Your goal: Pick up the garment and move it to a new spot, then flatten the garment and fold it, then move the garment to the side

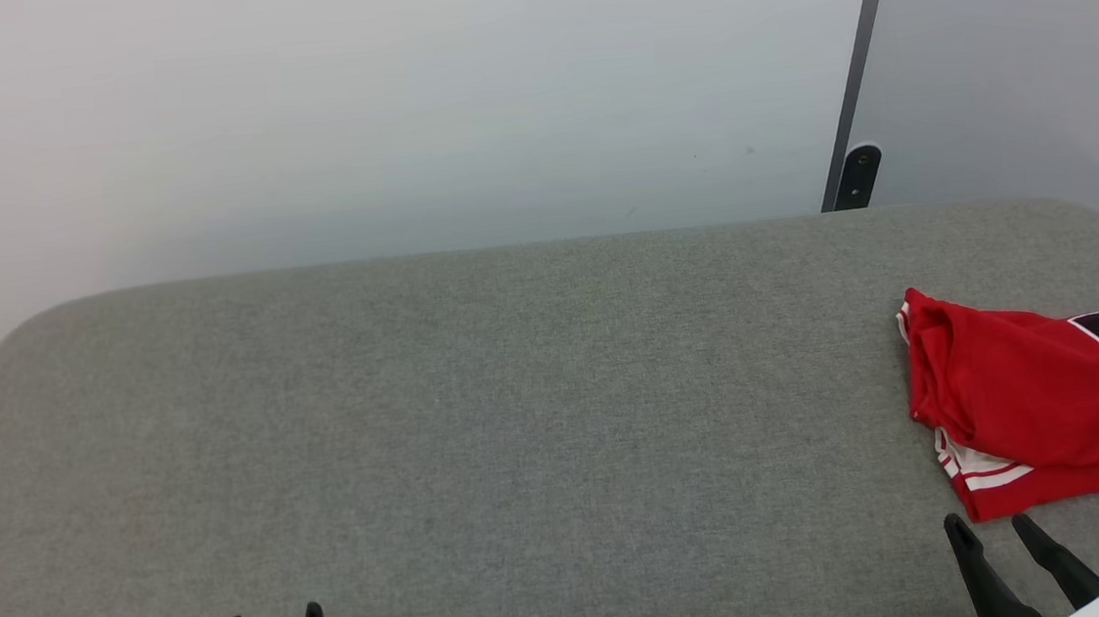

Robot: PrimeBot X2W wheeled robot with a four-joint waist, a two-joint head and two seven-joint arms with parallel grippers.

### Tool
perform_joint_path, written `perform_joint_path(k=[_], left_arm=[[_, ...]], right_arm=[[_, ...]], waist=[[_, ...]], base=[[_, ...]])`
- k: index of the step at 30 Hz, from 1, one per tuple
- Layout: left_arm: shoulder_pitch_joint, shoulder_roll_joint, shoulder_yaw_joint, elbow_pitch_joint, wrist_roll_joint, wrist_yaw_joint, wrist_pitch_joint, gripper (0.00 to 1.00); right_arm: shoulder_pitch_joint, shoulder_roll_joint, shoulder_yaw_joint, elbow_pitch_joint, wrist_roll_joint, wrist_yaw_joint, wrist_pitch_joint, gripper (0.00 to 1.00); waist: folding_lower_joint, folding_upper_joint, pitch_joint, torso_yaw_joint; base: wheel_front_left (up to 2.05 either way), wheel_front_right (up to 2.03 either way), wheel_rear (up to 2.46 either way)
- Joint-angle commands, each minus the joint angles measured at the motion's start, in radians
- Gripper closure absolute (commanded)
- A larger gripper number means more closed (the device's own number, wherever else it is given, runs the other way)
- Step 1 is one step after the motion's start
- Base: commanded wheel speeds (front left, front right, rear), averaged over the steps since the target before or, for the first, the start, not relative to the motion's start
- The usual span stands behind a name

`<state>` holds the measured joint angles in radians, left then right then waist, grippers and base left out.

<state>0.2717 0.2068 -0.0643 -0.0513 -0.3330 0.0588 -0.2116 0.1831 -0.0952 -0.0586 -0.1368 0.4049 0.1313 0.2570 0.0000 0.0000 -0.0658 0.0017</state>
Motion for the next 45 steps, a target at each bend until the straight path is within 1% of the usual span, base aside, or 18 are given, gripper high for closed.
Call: perform_joint_path(k=[1,15,19,20,27,45], left_arm=[[-0.001,0.004,-0.002,-0.003,0.007,0.004,0.004,0.0],[-0.026,0.012,-0.009,0.004,0.009,0.011,-0.001,0.0],[-0.028,0.013,-0.014,0.01,0.005,0.006,-0.006,0.0],[-0.021,0.011,-0.015,0.01,0.0,0.007,-0.001,1.0],[-0.004,-0.017,-0.028,0.074,-0.011,0.006,0.002,1.0],[-0.094,-0.041,0.009,0.128,-0.318,-0.04,0.069,1.0]], right_arm=[[0.013,0.001,-0.004,-0.007,-0.001,-0.001,0.004,0.0],[0.019,0.011,-0.008,-0.025,-0.007,-0.001,0.014,0.0],[0.019,0.012,-0.009,-0.029,-0.006,-0.001,0.012,0.0],[0.011,0.009,-0.007,-0.023,-0.001,0.0,0.016,1.0],[0.019,0.019,-0.001,0.05,0.009,0.0,0.016,1.0],[-0.056,0.025,-0.015,0.127,0.289,0.0,-0.021,1.0]], waist=[[0.0,0.0,0.0,0.0],[0.0,0.0,0.003,0.002],[0.0,0.0,0.004,0.005],[0.0,0.0,0.004,0.005],[0.0,0.0,0.005,0.005],[0.0,0.0,0.014,0.004]], base=[[0.0,0.0,0.0],[0.0,0.0,0.0],[0.0,0.0,0.0],[0.0,0.0,0.0],[0.0,0.0,0.0],[0.0,0.0,0.0]])
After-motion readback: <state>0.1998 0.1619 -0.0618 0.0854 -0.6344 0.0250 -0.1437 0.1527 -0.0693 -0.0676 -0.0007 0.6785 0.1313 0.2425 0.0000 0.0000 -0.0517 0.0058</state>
